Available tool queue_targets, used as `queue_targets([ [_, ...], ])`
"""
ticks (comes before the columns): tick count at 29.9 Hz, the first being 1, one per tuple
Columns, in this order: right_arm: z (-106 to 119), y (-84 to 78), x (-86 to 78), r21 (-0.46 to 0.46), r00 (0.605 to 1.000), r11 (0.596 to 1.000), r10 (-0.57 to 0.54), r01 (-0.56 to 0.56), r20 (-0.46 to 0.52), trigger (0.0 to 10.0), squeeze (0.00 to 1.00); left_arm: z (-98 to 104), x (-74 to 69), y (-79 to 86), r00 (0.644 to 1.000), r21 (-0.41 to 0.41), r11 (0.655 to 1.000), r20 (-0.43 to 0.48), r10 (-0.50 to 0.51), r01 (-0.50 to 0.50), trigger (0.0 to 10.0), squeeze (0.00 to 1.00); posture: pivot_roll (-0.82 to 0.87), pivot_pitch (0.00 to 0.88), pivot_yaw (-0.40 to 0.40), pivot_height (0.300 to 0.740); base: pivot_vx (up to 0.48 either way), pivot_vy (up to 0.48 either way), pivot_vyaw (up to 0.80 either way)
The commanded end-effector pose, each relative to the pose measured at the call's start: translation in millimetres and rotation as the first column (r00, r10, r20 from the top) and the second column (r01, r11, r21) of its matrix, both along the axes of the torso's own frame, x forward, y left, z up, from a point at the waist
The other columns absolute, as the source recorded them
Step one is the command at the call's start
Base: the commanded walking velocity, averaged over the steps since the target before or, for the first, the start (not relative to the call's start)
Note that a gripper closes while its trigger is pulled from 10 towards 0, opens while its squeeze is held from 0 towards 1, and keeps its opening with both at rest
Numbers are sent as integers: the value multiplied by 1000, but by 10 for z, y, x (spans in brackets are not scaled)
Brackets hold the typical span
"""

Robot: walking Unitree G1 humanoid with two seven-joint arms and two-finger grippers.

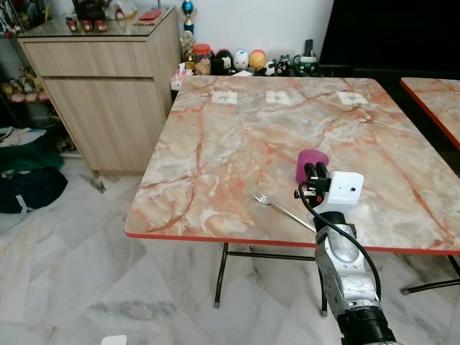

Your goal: Setting the table

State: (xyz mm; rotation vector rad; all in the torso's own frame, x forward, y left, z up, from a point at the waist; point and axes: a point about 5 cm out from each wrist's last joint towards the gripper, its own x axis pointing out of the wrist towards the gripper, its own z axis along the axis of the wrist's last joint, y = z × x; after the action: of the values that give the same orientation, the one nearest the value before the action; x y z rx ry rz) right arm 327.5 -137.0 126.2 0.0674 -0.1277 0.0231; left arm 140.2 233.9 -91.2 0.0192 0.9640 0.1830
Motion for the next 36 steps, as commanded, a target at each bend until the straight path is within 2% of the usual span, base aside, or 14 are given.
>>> queue_targets([
  [1,0,14,0,-14,1000,1000,16,-16,-3,10000,0,-4,-21,11,1000,11,1000,-4,-3,3,10000,0,-39,0,-6,740,259,0,0],
  [5,3,69,-10,-38,998,998,55,-55,-3,10000,0,9,-16,64,1000,24,1000,-7,-1,1,10000,0,-40,0,-7,740,0,0,800],
  [15,-18,18,-26,-26,999,999,39,-39,-13,10000,0,16,-18,95,1000,22,1000,-10,1,-1,10000,0,-42,0,-10,740,0,0,0],
  [16,-30,3,-31,-24,999,999,42,-43,-21,10000,941,15,-12,86,1000,22,1000,-10,0,0,10000,0,-44,0,-11,740,0,0,0],
  [17,-35,-2,-32,-27,999,999,43,-43,-26,10000,941,15,-9,81,1000,22,1000,-10,0,0,10000,0,-44,0,-12,740,0,0,0],
  [18,-52,-13,-37,-38,998,998,54,-56,-37,10000,1000,10,-1,51,1000,19,1000,-9,-3,3,10000,0,-43,0,-12,740,0,0,0],
  [21,-53,-69,-43,-90,994,991,93,-97,-49,10000,1000,-10,3,-33,1000,10,1000,-10,-9,9,10000,0,-42,0,-12,740,0,0,0],
  [25,-19,-144,-46,-141,993,983,112,-117,-42,10000,1000,-18,-2,-58,1000,9,1000,-15,-15,15,10000,0,-47,0,-11,740,0,0,0],
  [28,-45,-231,-71,-200,982,963,168,-182,-88,10000,1000,-23,-9,-72,1000,7,1000,-17,-14,15,10000,0,-51,0,-10,740,0,0,0],
  [29,-101,-304,-92,-237,977,951,174,-200,-127,10000,1000,-25,-21,-57,1000,8,1000,-20,-13,14,10000,0,-54,0,-7,740,0,0,0],
  [30,-171,-355,-119,-207,965,951,194,-229,-177,10000,1000,-16,-39,6,1000,13,1000,-24,-10,11,10000,0,-59,0,-2,740,0,0,0],
  [32,-206,-371,-136,-193,956,948,214,-253,-203,10000,1000,-4,-43,57,1000,18,1000,-25,-8,9,10000,0,-59,0,0,740,0,0,0],
  [34,-284,-374,-172,-160,925,935,269,-318,-268,10000,1000,24,-32,149,1000,24,1000,-20,-3,4,10000,0,-60,0,3,740,0,0,0],
  [36,-351,-464,-171,-189,916,932,240,-310,-322,10000,1000,44,-22,202,1000,29,1000,-17,-3,3,10000,0,-60,0,5,740,0,0,0],
])
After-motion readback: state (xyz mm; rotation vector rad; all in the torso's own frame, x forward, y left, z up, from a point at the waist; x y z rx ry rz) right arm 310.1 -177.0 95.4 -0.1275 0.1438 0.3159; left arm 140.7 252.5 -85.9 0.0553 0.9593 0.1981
